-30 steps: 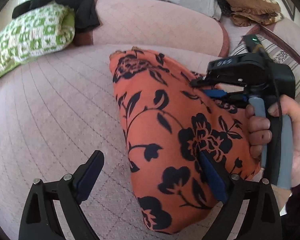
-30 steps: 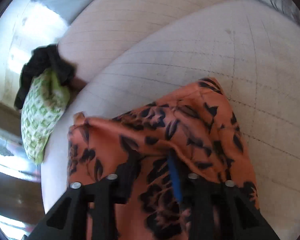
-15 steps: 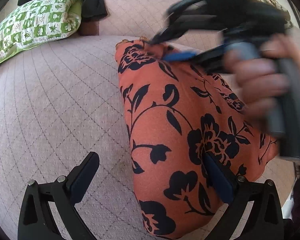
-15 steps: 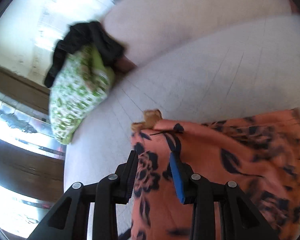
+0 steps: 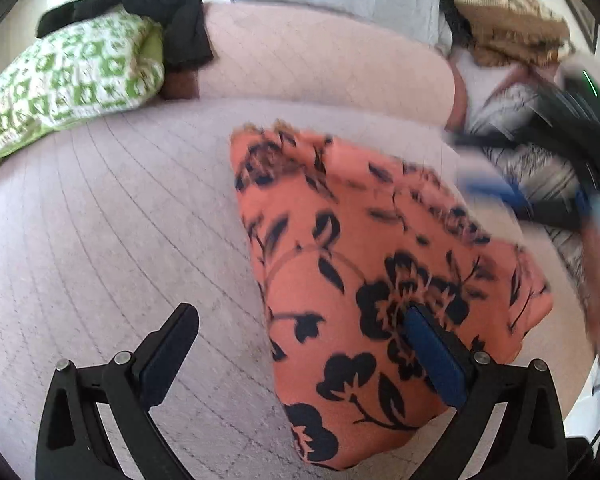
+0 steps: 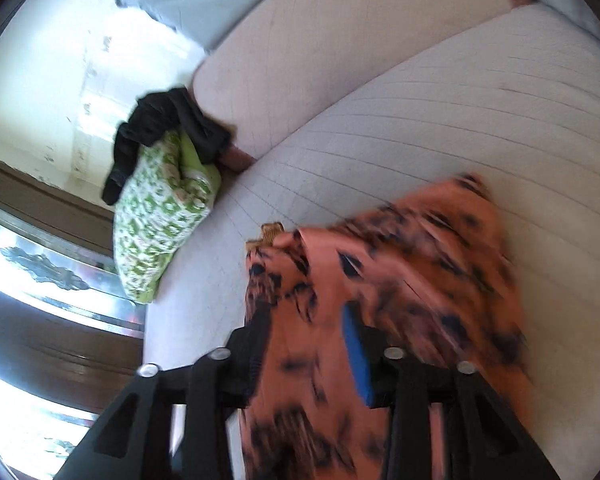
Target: Fold small clothes
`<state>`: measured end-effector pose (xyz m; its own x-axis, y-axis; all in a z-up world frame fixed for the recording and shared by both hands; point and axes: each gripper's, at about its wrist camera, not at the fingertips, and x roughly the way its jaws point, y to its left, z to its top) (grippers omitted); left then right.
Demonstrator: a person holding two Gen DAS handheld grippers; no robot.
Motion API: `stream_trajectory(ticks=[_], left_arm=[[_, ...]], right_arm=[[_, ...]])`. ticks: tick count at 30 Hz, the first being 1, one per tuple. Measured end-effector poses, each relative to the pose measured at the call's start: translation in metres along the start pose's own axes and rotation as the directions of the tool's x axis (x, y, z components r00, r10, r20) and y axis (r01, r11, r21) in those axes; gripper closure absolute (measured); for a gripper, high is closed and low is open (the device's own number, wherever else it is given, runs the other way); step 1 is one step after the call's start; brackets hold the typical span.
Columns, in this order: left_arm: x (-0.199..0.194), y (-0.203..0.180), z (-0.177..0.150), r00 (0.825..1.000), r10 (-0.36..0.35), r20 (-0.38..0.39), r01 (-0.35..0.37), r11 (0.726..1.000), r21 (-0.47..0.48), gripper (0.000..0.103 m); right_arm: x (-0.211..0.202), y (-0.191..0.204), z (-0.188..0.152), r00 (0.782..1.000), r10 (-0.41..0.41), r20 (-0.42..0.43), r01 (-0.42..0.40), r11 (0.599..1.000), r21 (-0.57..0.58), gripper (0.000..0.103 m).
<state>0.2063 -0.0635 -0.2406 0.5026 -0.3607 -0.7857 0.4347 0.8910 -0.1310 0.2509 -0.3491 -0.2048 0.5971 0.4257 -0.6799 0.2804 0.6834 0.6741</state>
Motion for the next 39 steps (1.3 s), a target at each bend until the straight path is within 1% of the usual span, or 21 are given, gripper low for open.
stream_trajectory(ticks=[1, 4, 6, 7, 8, 10, 12, 15, 17, 19, 20, 21, 22, 23, 24, 25, 26, 28, 31, 36, 39], left_arm=[[-0.007, 0.004, 0.003, 0.999, -0.006, 0.033, 0.007, 1.0, -0.021, 0.0], [-0.012, 0.016, 0.003, 0.998, 0.01, 0.059, -0.006, 0.998, -0.066, 0.0], [0.002, 0.02, 0.001, 0.998, 0.068, 0.006, -0.068, 0.996, -0.056, 0.0], [0.011, 0.019, -0.002, 0.997, 0.076, -0.03, -0.077, 0.996, -0.041, 0.0], [0.017, 0.02, -0.004, 0.996, 0.078, -0.046, -0.079, 0.996, -0.038, 0.0], [0.016, 0.018, -0.006, 0.996, 0.086, -0.021, -0.087, 0.995, -0.049, 0.0], [0.015, 0.014, -0.005, 0.994, 0.105, -0.012, -0.105, 0.994, -0.014, 0.0], [0.013, 0.009, -0.004, 0.992, 0.123, 0.002, -0.123, 0.992, 0.01, 0.0], [0.011, 0.006, -0.006, 0.993, 0.12, 0.004, -0.12, 0.993, 0.01, 0.0], [0.009, 0.004, -0.006, 0.993, 0.117, 0.004, -0.118, 0.993, 0.011, 0.0], [0.006, 0.005, -0.007, 0.993, 0.119, 0.008, -0.119, 0.993, 0.015, 0.0], [0.005, 0.005, -0.008, 0.992, 0.125, 0.014, -0.125, 0.992, 0.024, 0.0], [0.004, 0.002, -0.008, 0.991, 0.136, 0.021, -0.137, 0.99, 0.039, 0.0], [0.004, 0.0, -0.008, 0.988, 0.15, 0.03, -0.151, 0.987, 0.055, 0.0], [0.003, -0.001, -0.009, 0.987, 0.156, 0.035, -0.158, 0.985, 0.063, 0.0], [0.004, -0.004, -0.009, 0.985, 0.166, 0.038, -0.168, 0.983, 0.078, 0.0], [0.004, -0.005, -0.01, 0.983, 0.176, 0.043, -0.179, 0.98, 0.088, 0.0], [0.003, -0.009, -0.012, 0.979, 0.191, 0.068, -0.198, 0.974, 0.106, 0.0], [0.004, -0.011, -0.013, 0.976, 0.205, 0.079, -0.214, 0.969, 0.123, 0.0], [0.004, -0.011, -0.014, 0.976, 0.202, 0.079, -0.21, 0.971, 0.114, 0.0], [0.003, -0.011, -0.014, 0.977, 0.199, 0.077, -0.207, 0.972, 0.115, 0.0]], right_arm=[[-0.02, -0.013, -0.015, 1.0, -0.006, 0.016, 0.006, 1.0, 0.026, 0.036], [-0.041, -0.046, -0.047, 0.997, -0.079, 0.017, 0.078, 0.995, 0.057, 0.036], [-0.041, -0.088, -0.072, 0.986, -0.164, -0.008, 0.164, 0.976, 0.144, 0.036], [-0.034, -0.107, -0.083, 0.985, -0.167, -0.035, 0.171, 0.964, 0.205, 0.034], [-0.037, -0.119, -0.094, 0.994, -0.104, 0.04, 0.092, 0.968, 0.232, 0.034], [-0.042, -0.112, -0.094, 0.991, -0.122, 0.048, 0.11, 0.972, 0.209, 0.033], [-0.044, -0.1, -0.092, 0.987, -0.15, 0.056, 0.139, 0.976, 0.17, 0.033], [-0.071, -0.085, -0.092, 0.976, -0.098, 0.194, 0.073, 0.989, 0.132, 0.035], [-0.099, -0.07, -0.092, 0.944, -0.037, 0.329, 0.018, 0.998, 0.061, 0.035], [-0.112, -0.061, -0.093, 0.918, 0.027, 0.396, -0.032, 0.999, 0.006, 0.034], [-0.114, -0.059, -0.095, 0.917, 0.067, 0.392, -0.068, 0.998, -0.011, 0.035], [-0.109, -0.057, -0.096, 0.929, 0.101, 0.355, -0.1, 0.995, -0.019, 0.035], [-0.1, -0.057, -0.096, 0.944, 0.108, 0.313, -0.108, 0.994, -0.015, 0.041], [-0.082, -0.059, -0.097, 0.968, 0.087, 0.236, -0.092, 0.996, 0.011, 0.05], [-0.064, -0.064, -0.097, 0.987, 0.055, 0.153, -0.062, 0.997, 0.041, 0.053], [-0.047, -0.073, -0.099, 0.997, 0.011, 0.077, -0.017, 0.997, 0.078, 0.07], [-0.034, -0.085, -0.1, 0.999, -0.003, 0.037, -0.001, 0.992, 0.129, 0.089], [-0.035, -0.097, -0.099, 0.997, 0.064, 0.036, -0.07, 0.974, 0.214, 0.09], [-0.035, -0.101, -0.098, 0.995, 0.099, 0.022, -0.101, 0.969, 0.225, 0.09], [-0.036, -0.097, -0.099, 0.997, 0.068, 0.027, -0.072, 0.979, 0.193, 0.09], [-0.023, -0.085, -0.095, 0.998, 0.055, 0.027, -0.059, 0.982, 0.178, 0.09]])
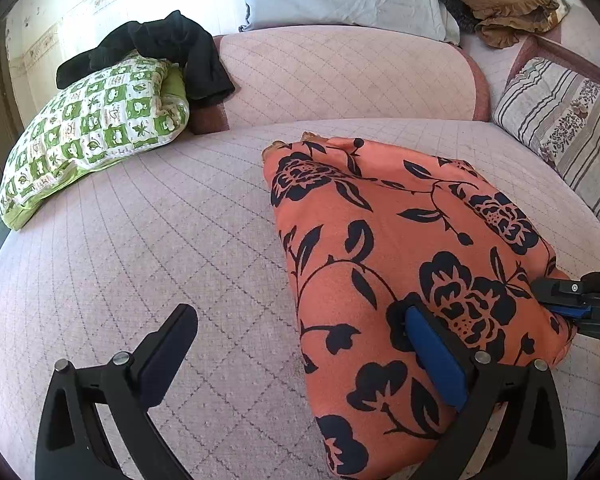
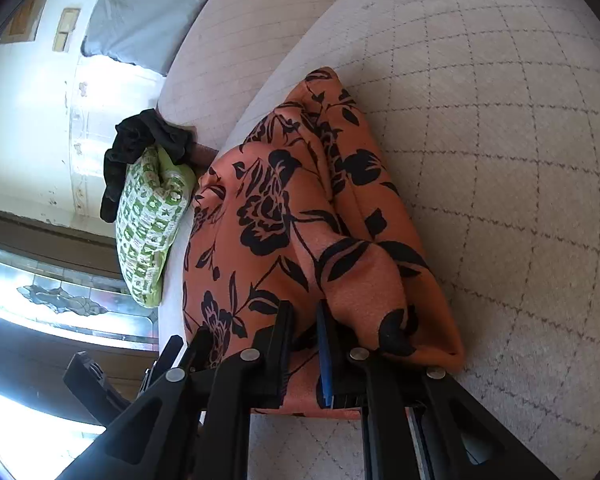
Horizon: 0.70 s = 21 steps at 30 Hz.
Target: Fold small clothes
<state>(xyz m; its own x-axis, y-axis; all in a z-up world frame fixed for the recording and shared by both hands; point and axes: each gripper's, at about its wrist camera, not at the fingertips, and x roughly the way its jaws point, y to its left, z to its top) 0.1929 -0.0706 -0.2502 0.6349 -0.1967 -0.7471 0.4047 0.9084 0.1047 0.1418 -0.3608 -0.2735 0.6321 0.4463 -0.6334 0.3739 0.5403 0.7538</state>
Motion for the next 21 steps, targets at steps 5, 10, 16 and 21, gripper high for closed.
stream_trajectory(ticks=[5, 10, 16, 21], left_arm=[[0.0008, -0.0004, 0.0005, 1.0, -0.008, -0.003, 0.008, 1.0, 0.001, 0.0], [0.0023, -0.0004, 0.0008, 1.0, -0.014, -0.007, 0.014, 1.0, -0.004, 0.0], [0.0021, 0.0001, 0.0008, 1.0, -0.016, -0.007, 0.015, 1.0, -0.004, 0.0], [0.0028, 0.0007, 0.0009, 1.0, -0.019, -0.011, 0.018, 1.0, -0.012, 0.0]], right_arm=[[0.0018, 0.001, 0.0022, 1.0, -0.013, -0.002, 0.013, 1.0, -0.013, 0.09], [0.0037, 0.0028, 0.003, 1.0, -0.024, -0.008, 0.024, 0.999, -0.03, 0.09], [0.0053, 0.0066, 0.0022, 0.999, -0.034, 0.006, 0.034, 0.998, -0.043, 0.09], [0.0078, 0.0065, 0.0019, 1.0, -0.022, 0.022, 0.023, 0.999, -0.038, 0.09]])
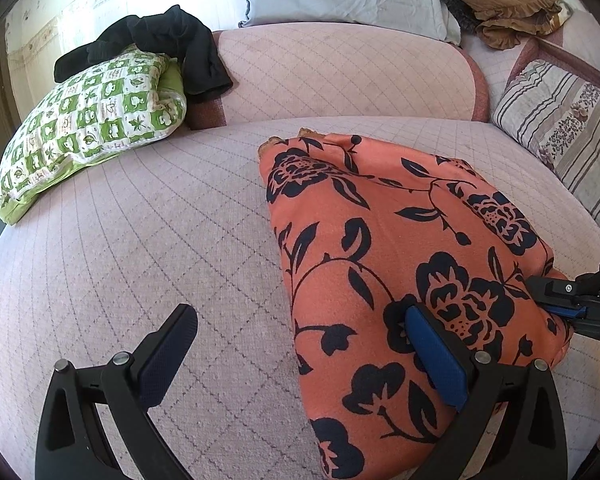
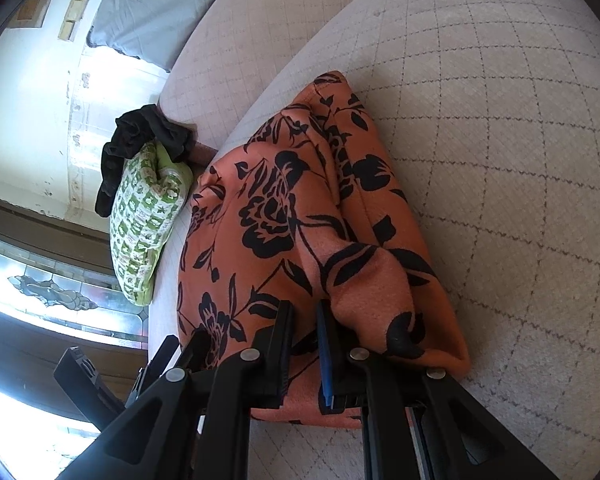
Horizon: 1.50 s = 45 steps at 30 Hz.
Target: Fold small clothes
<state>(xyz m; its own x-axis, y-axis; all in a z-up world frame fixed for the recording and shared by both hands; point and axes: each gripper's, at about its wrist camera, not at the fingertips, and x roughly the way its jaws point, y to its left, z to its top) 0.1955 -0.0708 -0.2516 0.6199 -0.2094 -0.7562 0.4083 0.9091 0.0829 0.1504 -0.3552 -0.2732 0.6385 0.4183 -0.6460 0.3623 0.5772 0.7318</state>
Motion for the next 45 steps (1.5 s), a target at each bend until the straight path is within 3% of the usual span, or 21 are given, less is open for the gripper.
stream_trajectory(ticks=[45], left_arm=[[0.0014, 0.0018, -0.0017, 1.0, -0.016, -0.011, 0.016, 0.999, -0.041, 0.0]], right_arm=[[0.0, 0.0067, -0.0029, 1.0, -0.016, 0.022, 0.017, 1.0, -0.024, 0.087]])
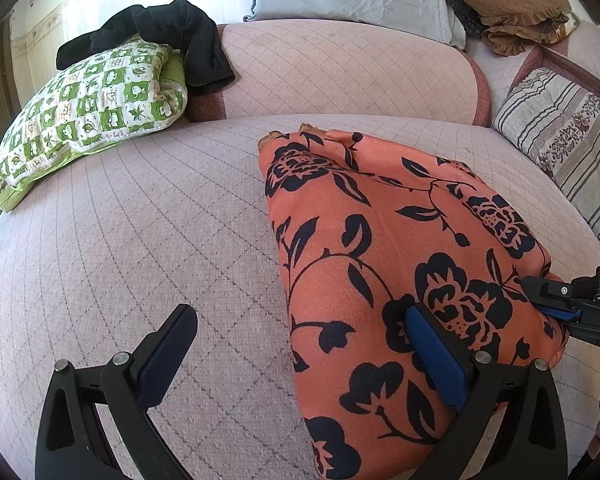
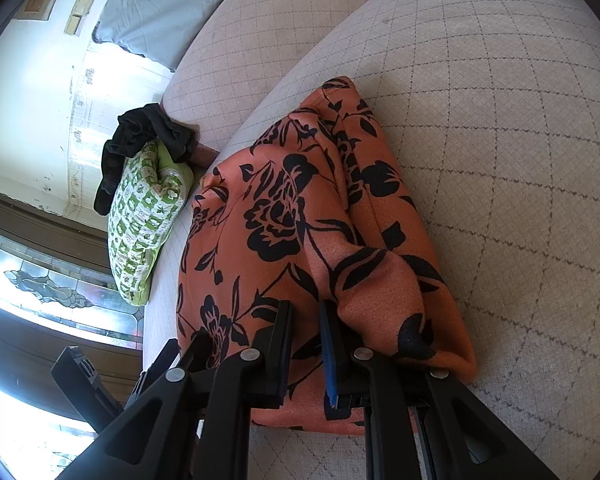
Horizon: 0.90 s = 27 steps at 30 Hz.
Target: Fold small clothes
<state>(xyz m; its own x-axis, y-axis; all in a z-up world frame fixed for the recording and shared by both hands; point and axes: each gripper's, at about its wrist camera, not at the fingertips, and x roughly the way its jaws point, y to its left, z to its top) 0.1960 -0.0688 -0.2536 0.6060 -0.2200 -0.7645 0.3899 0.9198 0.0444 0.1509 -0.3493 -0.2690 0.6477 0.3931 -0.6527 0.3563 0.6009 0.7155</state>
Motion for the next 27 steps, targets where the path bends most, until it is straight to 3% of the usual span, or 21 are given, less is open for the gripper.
stream_trajectory(ticks=[17, 23, 27], left_arm=[[0.0, 0.001, -0.002, 1.0, -0.018, -0.008, 0.018, 1.0, -0.007, 0.0], [-0.001, 0.004, 0.001, 0.998, -0.045, -0.033, 0.044, 0.999, -0.032, 0.0], [-0.016, -0.003, 0.002, 1.0, -0.011, -0.005, 0.011, 1.0, 0.021, 0.0]], right_arm=[[0.0, 0.001, 0.0, 1.0, -0.003, 0.0, 0.003, 1.0, 0.005, 0.087], [0.001, 0.011, 0.0, 0.998, -0.053, -0.016, 0.053, 0.999, 0.003, 0.086], [0.0, 0.015, -0.002, 0.997, -0.074, -0.017, 0.074, 0.997, -0.026, 0.086]])
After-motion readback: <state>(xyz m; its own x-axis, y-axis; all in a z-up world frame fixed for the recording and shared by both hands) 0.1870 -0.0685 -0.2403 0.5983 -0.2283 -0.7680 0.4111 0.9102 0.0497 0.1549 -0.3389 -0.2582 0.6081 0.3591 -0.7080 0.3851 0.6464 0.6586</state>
